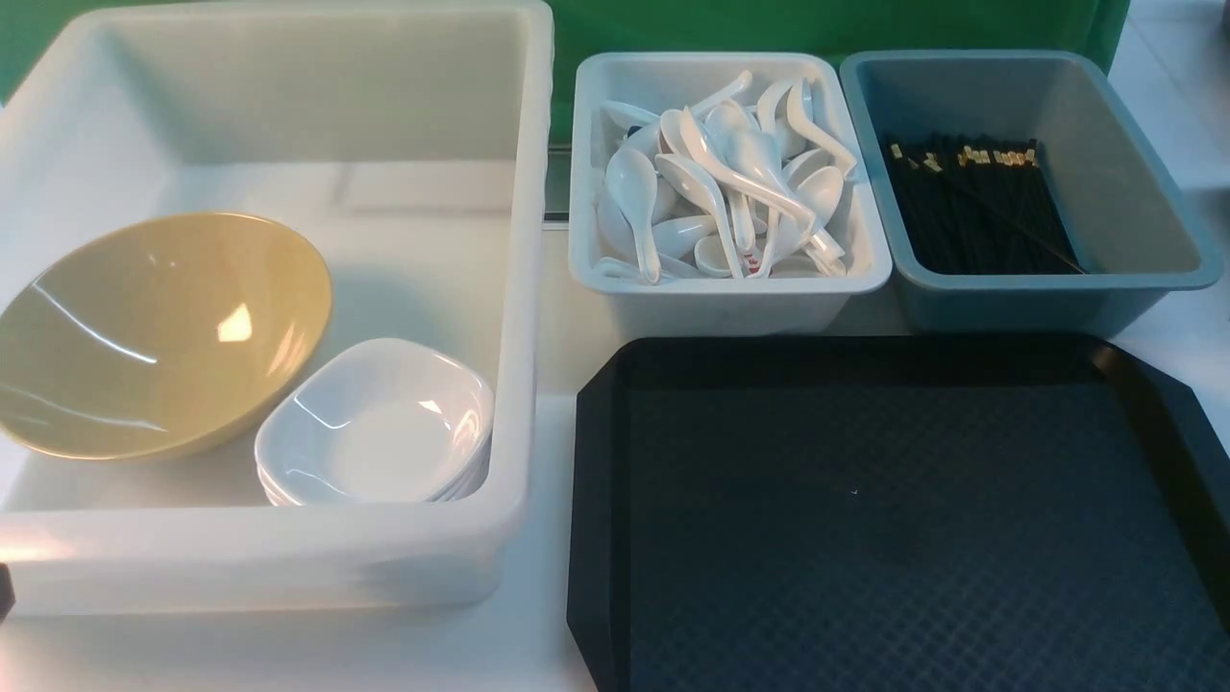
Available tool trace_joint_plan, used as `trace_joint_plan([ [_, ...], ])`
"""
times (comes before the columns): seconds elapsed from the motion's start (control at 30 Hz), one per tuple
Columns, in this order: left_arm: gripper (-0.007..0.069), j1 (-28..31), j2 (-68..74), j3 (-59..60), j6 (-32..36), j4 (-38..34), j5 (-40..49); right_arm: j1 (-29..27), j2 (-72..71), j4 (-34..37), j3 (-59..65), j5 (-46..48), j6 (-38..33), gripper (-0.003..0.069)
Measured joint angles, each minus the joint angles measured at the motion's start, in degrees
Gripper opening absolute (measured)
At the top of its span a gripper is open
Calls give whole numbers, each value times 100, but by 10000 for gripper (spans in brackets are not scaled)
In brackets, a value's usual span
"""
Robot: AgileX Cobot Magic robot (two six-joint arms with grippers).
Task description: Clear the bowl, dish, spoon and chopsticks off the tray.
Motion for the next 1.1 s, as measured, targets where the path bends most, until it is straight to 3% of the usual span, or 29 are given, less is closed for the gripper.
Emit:
trace_joint_plan([
  [0.87,-11,0,0,0,-20,-17,-21,-42,-174,0,398,-48,0,139],
  [1.0,-11,0,0,0,-20,-17,-21,-360,-686,0,868,-261,85,75],
  [1.1,-11,0,0,0,-20,-17,-21,-898,-1123,5,1456,-880,365,34],
])
